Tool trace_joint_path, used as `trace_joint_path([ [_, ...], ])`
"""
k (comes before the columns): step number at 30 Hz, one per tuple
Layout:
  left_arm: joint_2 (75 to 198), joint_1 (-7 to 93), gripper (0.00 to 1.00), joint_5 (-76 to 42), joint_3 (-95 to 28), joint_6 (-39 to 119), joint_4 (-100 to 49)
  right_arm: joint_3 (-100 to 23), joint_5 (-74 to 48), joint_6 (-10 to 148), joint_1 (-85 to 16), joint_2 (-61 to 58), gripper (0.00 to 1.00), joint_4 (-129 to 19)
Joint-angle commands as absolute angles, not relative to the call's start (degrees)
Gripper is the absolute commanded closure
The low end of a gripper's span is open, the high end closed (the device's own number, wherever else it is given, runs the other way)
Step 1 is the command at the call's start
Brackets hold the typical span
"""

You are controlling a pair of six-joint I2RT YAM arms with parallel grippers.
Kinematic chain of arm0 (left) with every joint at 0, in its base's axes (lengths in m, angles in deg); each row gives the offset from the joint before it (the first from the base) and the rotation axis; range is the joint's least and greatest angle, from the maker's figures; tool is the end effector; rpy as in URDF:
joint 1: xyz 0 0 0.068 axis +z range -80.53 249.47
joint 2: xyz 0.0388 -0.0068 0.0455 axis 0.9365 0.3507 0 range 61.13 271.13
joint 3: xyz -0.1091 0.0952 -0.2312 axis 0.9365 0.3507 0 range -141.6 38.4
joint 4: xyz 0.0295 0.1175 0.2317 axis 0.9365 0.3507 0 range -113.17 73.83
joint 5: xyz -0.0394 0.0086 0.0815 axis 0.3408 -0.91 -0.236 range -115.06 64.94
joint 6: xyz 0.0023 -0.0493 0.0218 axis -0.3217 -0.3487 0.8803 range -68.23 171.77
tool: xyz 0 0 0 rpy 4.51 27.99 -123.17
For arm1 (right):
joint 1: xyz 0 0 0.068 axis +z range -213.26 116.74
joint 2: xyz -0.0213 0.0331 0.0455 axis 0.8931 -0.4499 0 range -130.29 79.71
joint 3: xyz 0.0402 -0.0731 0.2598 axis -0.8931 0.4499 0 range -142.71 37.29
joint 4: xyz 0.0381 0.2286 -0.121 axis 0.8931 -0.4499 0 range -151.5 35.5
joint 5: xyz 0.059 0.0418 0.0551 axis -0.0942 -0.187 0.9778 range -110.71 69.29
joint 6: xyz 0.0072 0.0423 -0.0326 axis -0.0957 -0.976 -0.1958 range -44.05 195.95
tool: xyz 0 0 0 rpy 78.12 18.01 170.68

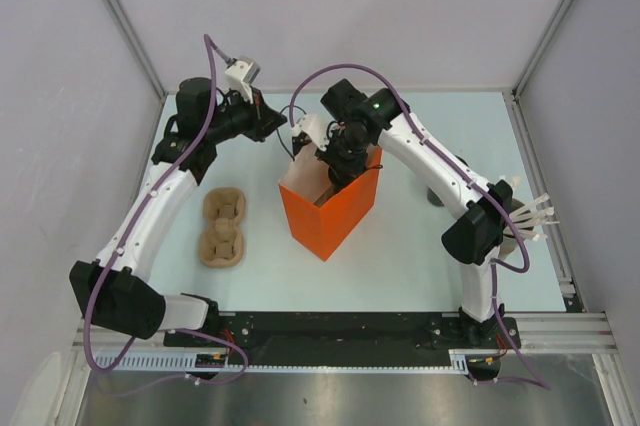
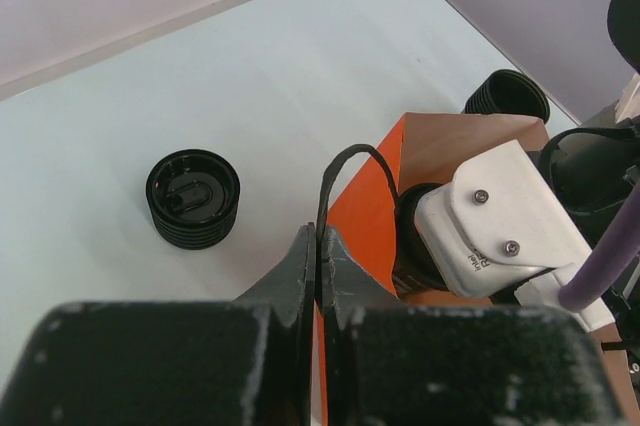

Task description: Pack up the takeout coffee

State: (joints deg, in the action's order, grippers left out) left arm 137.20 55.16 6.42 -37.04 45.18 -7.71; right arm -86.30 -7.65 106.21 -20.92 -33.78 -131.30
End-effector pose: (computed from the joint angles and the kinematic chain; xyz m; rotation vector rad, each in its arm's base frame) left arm 0.2884 -0.0927 0.3980 0.5121 1.8061 -0.7598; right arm 0.2894 0.2747 0.3579 -1.6730 2.1683 0.3710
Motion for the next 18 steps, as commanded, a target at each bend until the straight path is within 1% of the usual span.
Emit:
trace_joint_path([
  [1,135.4,54.4,0.99,6.4,-36.7,44.4,-9.6,-85.8,-8.5,106.8,-21.1,-33.8,1.0,-133.8],
  [18,135.0,53.9,0.99,6.4,-36.5,44.5,-9.6,-84.3,-8.7,106.5,-21.1,-32.9,1.0,-130.9],
])
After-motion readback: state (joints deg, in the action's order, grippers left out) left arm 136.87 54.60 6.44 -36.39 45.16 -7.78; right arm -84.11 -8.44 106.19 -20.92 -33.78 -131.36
